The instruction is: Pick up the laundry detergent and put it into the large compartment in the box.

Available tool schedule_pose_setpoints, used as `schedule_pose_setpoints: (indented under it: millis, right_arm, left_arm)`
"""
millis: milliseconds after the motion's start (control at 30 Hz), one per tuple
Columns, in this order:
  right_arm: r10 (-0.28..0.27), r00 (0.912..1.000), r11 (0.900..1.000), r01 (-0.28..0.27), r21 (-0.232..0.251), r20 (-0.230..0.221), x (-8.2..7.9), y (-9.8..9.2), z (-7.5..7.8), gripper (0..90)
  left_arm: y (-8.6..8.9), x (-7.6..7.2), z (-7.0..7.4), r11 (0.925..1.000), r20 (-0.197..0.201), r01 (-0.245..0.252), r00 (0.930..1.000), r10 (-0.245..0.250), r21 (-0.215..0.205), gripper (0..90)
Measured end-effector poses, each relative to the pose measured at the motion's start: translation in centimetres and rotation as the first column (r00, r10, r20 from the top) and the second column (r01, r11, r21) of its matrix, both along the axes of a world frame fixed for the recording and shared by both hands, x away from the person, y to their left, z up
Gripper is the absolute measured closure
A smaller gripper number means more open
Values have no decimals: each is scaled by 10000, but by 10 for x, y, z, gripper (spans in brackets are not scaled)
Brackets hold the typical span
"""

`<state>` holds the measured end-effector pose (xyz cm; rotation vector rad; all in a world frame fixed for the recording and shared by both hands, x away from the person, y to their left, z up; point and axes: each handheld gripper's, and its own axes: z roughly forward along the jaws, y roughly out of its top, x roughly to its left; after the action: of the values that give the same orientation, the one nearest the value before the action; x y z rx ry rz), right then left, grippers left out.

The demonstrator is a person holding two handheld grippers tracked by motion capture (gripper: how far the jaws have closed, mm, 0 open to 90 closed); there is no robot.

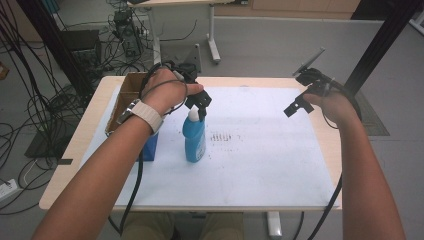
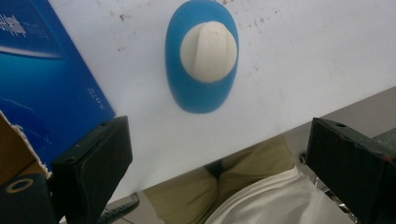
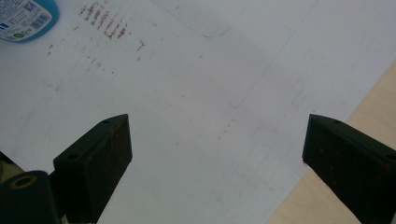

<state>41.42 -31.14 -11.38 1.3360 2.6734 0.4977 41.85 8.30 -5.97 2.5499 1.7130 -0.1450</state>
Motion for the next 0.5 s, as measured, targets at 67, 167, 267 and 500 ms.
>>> schedule_pose_setpoints:
  millis: [67,167,267,500]
  right_arm:
    - [9,10000,10000,-9,7,-1,0,0,0,81]
    - [-10,10000,10000,10,27,-11,-1,0,0,81]
    - [-14,10000,10000,14,3,-7,-1,-1,0,81]
    - [-70,10000,10000,70,60,-1,-3,-5,-1,81]
  left_arm:
    - [-1,3,-4,10000,-27,2,10000,-2,-8,71]
    - [-1,6,-9,10000,-25,-71,10000,71,-22,68]
    - [0,7,-10,9997,59,-201,9998,202,-121,68]
    - [-6,14,-14,9999,76,-86,9999,85,145,68]
